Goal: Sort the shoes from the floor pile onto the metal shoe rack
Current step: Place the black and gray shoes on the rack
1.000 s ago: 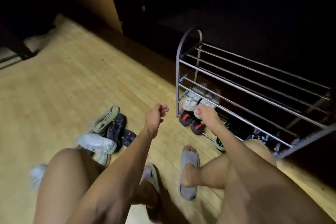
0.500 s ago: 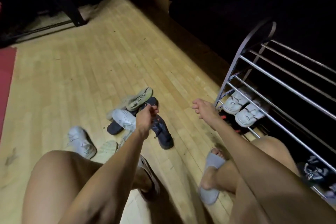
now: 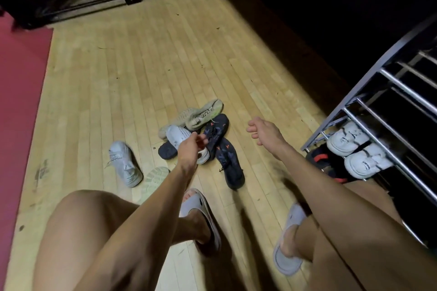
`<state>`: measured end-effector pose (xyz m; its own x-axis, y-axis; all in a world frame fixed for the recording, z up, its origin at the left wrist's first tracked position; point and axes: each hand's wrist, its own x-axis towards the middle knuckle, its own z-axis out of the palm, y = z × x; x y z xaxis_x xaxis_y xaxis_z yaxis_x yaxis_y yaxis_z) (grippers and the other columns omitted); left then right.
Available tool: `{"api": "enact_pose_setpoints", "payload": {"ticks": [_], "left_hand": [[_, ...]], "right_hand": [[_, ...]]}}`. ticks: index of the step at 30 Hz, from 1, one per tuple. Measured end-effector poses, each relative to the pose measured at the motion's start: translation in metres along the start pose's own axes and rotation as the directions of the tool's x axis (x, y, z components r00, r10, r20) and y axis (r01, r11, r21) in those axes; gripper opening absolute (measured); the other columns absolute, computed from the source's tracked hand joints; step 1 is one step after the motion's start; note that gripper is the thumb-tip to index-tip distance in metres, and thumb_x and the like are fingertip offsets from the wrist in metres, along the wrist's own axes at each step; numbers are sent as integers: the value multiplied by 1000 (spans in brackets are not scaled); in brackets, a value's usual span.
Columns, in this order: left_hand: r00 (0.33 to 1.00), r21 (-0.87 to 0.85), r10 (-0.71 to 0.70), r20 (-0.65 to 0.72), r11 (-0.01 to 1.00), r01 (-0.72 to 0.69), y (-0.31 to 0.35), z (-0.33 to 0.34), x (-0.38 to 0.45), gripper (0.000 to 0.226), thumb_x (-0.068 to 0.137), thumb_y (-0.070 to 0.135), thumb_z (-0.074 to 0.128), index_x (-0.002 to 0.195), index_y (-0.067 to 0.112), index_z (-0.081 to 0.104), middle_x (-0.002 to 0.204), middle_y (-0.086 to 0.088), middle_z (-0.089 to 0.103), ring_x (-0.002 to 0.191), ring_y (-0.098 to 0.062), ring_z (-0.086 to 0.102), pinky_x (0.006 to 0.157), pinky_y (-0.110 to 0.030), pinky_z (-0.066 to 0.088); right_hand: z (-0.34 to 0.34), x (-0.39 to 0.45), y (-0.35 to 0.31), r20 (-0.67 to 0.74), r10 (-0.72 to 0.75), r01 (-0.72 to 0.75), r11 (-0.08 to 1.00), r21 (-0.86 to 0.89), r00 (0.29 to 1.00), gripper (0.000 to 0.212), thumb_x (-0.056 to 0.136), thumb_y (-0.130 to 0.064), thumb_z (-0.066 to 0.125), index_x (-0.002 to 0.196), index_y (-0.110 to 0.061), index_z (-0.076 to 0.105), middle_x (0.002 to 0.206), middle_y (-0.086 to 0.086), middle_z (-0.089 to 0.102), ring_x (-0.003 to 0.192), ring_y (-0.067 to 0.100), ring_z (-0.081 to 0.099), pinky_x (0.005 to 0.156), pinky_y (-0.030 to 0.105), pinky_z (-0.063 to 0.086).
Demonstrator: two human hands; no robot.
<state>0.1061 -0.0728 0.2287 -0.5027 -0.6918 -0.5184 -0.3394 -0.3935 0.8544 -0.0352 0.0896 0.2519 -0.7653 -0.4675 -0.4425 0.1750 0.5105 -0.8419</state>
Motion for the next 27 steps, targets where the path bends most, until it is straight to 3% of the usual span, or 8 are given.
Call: {"api": "enact_pose_setpoints", "payload": {"ticks": [3, 11, 18, 21, 27], "left_hand": [[999, -33, -27, -37, 999, 26, -1, -8, 9, 33, 100, 25, 40, 87, 11, 67, 76, 0, 67, 64, -9, 53, 63, -23, 39], [995, 16, -64, -82, 998, 65, -9, -38, 46, 37, 99, 32, 38, 90, 13, 68, 89, -2, 70, 77, -16, 56, 68, -29, 38], [980, -9, -123, -157, 992, 123, -30, -69, 98, 33, 94, 34, 39, 90, 15, 66, 90, -4, 70, 82, -20, 55, 70, -32, 37], [967, -26, -157, -199, 988, 155, -46, -78, 121, 29, 90, 32, 41, 81, 17, 65, 88, -4, 72, 84, -20, 57, 69, -32, 38], [948, -67, -199, -248, 980, 188, -71, -83, 174, 35, 96, 29, 35, 87, 15, 66, 92, -5, 73, 84, -19, 60, 69, -31, 38]], "right_hand": [[16, 6, -6, 26, -9, 9, 1000, -1, 1000, 41, 99, -43, 30, 114, -23, 63, 116, -2, 67, 105, 18, 61, 101, 42, 46], [59, 37, 4, 80, 63, -62, 998, -10, 995, 44, 99, -48, 30, 116, -24, 63, 114, -3, 68, 99, 17, 62, 98, 43, 48], [90, 75, 15, 112, 132, -125, 990, -67, 985, 52, 99, -51, 29, 123, -20, 63, 119, -1, 68, 110, 22, 61, 103, 46, 45], [96, 98, 23, 114, 159, -149, 985, -89, 981, 53, 99, -51, 29, 126, -19, 62, 121, 0, 68, 107, 20, 61, 102, 45, 46], [117, 155, 40, 93, 180, -174, 982, -69, 979, 51, 99, -50, 31, 123, -19, 63, 110, -3, 68, 94, 14, 63, 91, 37, 49]]}}
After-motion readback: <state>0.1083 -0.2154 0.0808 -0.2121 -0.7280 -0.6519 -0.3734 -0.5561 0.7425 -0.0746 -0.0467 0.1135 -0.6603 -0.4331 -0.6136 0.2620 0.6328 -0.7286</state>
